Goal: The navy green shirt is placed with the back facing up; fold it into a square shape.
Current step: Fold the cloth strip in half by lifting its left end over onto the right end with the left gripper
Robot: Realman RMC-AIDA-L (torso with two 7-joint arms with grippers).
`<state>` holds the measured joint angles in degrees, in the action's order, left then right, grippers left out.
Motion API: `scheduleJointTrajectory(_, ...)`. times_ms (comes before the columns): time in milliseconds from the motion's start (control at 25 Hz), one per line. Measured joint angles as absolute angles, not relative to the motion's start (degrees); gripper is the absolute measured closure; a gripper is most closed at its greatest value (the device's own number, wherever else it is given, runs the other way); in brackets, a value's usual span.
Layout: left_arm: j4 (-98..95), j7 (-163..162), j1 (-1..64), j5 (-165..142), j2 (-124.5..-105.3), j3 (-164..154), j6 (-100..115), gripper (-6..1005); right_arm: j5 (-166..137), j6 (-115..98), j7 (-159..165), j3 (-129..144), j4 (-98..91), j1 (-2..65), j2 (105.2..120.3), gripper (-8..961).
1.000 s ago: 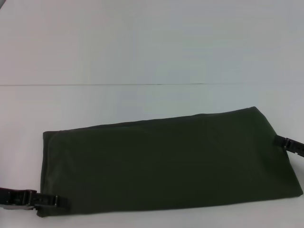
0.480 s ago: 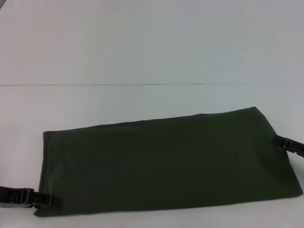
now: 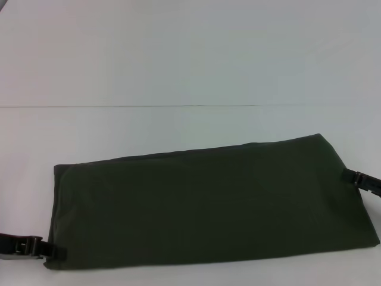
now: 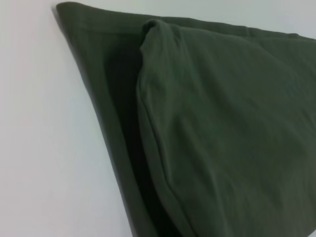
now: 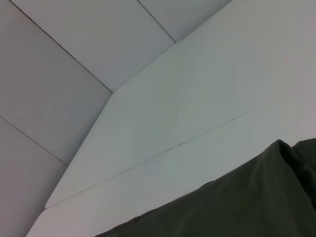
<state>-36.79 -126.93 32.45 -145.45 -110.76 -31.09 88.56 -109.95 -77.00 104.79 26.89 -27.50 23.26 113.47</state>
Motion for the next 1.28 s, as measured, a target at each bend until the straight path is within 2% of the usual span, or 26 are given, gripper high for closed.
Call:
scheduleJointTrajectory(160, -36.71, -126.88, 32.47, -145.46, -110.76, -32.13, 88.58, 857, -110.3, -76.94, 104.93, 26.89, -27.73, 23.49, 113.47, 40)
scheduleJointTrajectory(360, -36.67, -126.89, 32.62, -145.46, -110.81, -32.7, 88.57, 984, -113.45, -77.6, 108.52, 27.12, -29.14, 24.63, 112.43, 41)
scheduleJointTrajectory(480, -36.69, -126.9, 32.55, -145.38, -110.79, -32.54, 88.71, 984, -117.73, -78.68, 116.14, 28.35, -33.56, 25.68, 111.09, 41)
scheduleJointTrajectory(720, -36.81, -126.9, 32.68, -145.26, -110.5, -32.44, 89.25, 984, -132.43, -83.95, 137.7, 32.87, -45.94, 30.38, 106.85, 42)
scheduleJointTrajectory(800, -36.83, -126.88, 32.83, -145.26, -110.49, -32.56, 89.34, 984, -138.82, -85.44, 143.08, 33.01, -47.28, 32.9, 105.92, 42)
scheduleJointTrajectory(920, -36.74, -126.84, 33.09, -145.29, -110.43, -32.66, 89.39, 984, -147.97, -87.17, 146.45, 33.01, -47.46, 36.92, 105.97, 42)
scheduleJointTrajectory(1080, -36.73, -126.83, 33.3, -145.25, -110.3, -32.69, 89.41, 984, -156.73, -87.57, 147.55, 34.5, -45.28, 40.78, 107.49, 43)
scheduleJointTrajectory(1280, -36.69, -127.01, 33.4, -145.39, -110.05, -32.59, 89.47, 984, -158.16, -87.05, 147.6, 35.94, -43.44, 41.59, 108.23, 44)
